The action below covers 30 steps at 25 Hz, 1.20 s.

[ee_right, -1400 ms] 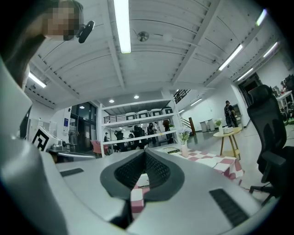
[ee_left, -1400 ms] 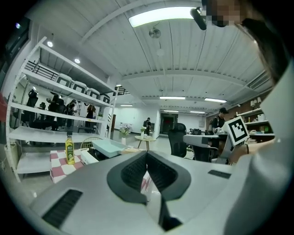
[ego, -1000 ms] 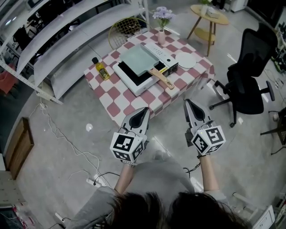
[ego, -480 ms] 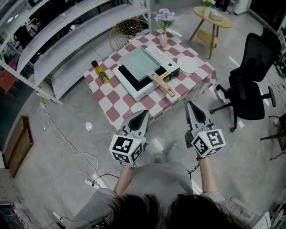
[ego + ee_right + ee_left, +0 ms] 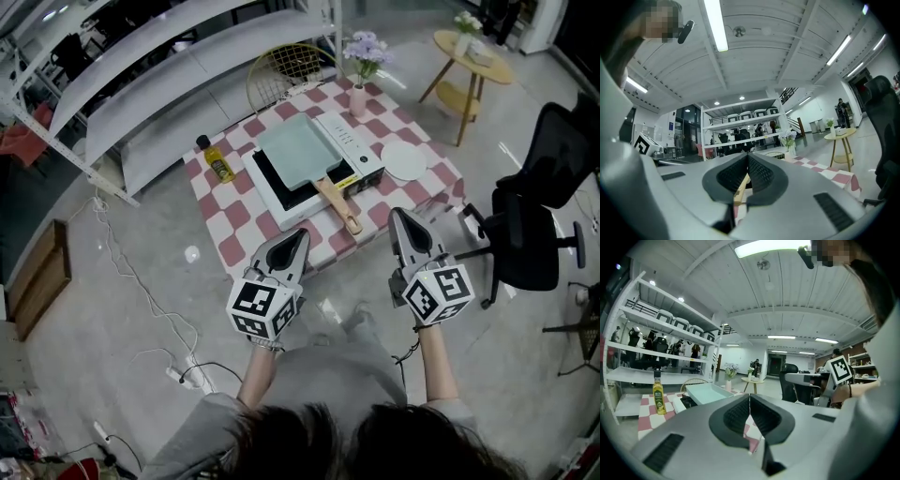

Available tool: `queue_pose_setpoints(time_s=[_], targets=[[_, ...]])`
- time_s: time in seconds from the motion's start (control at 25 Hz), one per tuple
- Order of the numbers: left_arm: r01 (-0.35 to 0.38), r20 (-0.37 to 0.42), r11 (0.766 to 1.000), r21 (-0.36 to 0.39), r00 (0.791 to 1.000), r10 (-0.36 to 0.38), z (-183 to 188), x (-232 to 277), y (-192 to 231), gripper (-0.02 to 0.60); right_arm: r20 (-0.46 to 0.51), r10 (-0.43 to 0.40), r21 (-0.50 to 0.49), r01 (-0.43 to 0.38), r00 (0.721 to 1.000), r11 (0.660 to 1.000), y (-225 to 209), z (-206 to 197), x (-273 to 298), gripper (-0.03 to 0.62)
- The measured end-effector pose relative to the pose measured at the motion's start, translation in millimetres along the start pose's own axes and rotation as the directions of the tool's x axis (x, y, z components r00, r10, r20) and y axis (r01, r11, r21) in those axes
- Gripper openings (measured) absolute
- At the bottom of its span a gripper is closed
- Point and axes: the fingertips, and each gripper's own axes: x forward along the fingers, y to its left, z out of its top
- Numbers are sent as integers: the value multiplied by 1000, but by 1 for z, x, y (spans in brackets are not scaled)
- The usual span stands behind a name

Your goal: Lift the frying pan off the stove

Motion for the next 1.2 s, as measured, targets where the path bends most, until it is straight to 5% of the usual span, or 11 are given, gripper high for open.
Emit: queue_pose_setpoints(time_s=[0.44, 1.2], targets=[[-170, -41, 983, -65, 985, 168, -4, 39, 1, 28, -66, 149, 16, -148, 987, 989, -43, 3, 45, 23], [-386, -74, 904, -185, 922, 379, -25, 46, 2, 28, -183, 405, 94, -394, 896, 914, -39, -29, 90, 23]])
